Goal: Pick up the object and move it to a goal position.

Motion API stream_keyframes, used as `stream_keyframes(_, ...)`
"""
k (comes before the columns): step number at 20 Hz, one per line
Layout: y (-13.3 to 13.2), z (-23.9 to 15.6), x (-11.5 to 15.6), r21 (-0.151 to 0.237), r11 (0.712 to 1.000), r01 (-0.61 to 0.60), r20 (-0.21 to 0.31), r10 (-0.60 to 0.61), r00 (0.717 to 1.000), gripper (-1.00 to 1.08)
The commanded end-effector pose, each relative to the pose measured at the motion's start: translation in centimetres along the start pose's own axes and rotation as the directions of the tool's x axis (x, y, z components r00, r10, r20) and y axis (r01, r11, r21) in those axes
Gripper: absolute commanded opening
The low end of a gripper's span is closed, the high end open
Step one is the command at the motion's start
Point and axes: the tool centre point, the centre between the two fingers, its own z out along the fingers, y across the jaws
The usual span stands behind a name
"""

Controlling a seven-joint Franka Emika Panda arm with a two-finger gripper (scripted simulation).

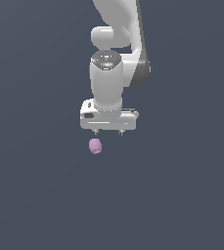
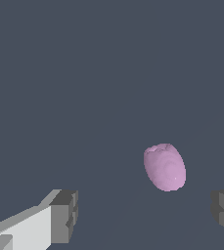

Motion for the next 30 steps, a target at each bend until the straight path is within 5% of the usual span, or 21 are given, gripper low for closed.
stream_keyframes(1, 0.0, 0.0, 0.0, 0.000, 1.000, 0.000, 0.000, 0.000, 1.000, 1.00)
stream_keyframes(17, -1.2, -1.3, -0.1, -0.001, 0.998, 0.058, -0.008, -0.058, 0.998, 1.00)
stream_keyframes(30, 1.9, 2.7, -0.5, -0.002, 0.988, 0.156, 0.005, -0.156, 0.988, 1.00)
